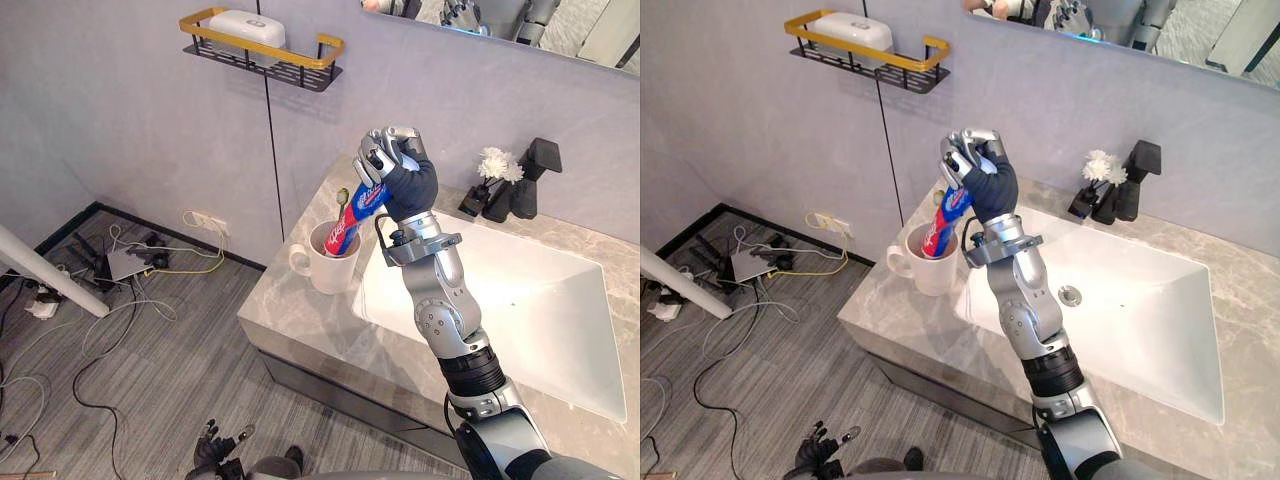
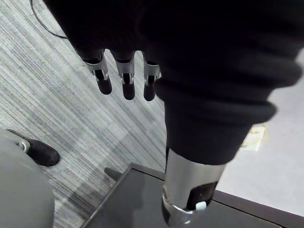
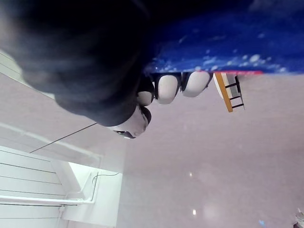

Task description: Organize washtable

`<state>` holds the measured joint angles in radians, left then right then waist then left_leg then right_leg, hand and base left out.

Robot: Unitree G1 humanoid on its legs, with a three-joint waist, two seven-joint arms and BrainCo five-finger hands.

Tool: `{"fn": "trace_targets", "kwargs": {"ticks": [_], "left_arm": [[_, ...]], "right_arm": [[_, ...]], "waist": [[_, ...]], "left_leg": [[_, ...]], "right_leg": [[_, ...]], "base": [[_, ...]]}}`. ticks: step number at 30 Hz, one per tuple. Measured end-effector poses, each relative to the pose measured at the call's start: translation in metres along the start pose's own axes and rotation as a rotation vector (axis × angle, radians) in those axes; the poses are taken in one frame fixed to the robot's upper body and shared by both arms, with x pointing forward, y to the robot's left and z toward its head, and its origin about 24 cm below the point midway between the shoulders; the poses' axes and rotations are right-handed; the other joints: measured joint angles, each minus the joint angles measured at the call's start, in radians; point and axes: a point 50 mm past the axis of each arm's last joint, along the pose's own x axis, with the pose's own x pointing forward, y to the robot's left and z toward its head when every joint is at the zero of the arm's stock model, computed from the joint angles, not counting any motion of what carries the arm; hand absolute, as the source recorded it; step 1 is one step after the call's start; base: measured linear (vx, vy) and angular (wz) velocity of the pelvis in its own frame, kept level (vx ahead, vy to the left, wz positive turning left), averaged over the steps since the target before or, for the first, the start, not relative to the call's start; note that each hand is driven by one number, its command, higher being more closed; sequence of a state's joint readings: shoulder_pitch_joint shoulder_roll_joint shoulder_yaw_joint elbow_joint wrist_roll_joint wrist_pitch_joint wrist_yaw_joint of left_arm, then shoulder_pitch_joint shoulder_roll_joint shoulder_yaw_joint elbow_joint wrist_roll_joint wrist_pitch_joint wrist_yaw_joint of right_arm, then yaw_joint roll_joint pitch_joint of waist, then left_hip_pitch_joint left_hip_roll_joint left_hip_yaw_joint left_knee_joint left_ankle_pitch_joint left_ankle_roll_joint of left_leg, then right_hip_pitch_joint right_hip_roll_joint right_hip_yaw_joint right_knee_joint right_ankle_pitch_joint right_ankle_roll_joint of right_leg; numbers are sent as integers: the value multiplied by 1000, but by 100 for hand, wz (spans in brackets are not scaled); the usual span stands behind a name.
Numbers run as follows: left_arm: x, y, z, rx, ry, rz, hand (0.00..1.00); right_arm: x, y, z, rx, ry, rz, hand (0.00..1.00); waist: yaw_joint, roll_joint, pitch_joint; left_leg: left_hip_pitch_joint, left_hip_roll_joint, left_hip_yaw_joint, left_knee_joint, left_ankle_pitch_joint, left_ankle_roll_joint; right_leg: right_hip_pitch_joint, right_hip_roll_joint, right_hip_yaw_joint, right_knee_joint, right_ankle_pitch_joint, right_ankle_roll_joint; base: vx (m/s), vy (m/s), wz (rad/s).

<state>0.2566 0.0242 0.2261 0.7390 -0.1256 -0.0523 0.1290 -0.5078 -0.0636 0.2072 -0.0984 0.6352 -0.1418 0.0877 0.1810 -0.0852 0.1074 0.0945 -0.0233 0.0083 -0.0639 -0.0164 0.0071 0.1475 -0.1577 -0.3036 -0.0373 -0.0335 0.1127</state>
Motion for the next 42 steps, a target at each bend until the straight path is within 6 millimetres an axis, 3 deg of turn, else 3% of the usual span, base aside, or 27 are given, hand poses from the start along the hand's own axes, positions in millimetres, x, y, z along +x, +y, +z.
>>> {"fn": "trace_targets", "kwargs": {"ticks": [10, 11, 42], "left_arm": [[0, 1, 1, 1, -2, 2, 0], [0, 1, 1, 1, -2, 2, 0], [1, 4, 1, -13, 0, 9, 0]], "right_arm": [[8, 5, 5, -12, -22, 29, 100], [8, 5, 5, -12, -21, 28, 0], [8, 4, 3, -32, -13, 19, 0]], "waist": [[0, -3, 2], [0, -3, 2], [-1, -14, 8]], "left_leg": [[-12, 0, -1, 3, 0, 0], [-12, 0, -1, 4, 0, 0], [-12, 2, 0, 10, 0, 0]], "right_leg": [[-10, 1, 1, 0, 0, 0], [-10, 1, 1, -1, 0, 0], [-7, 2, 1, 1, 0, 0]], "base": [[0, 0, 0], [0, 0, 0], [0, 0, 0]]}}
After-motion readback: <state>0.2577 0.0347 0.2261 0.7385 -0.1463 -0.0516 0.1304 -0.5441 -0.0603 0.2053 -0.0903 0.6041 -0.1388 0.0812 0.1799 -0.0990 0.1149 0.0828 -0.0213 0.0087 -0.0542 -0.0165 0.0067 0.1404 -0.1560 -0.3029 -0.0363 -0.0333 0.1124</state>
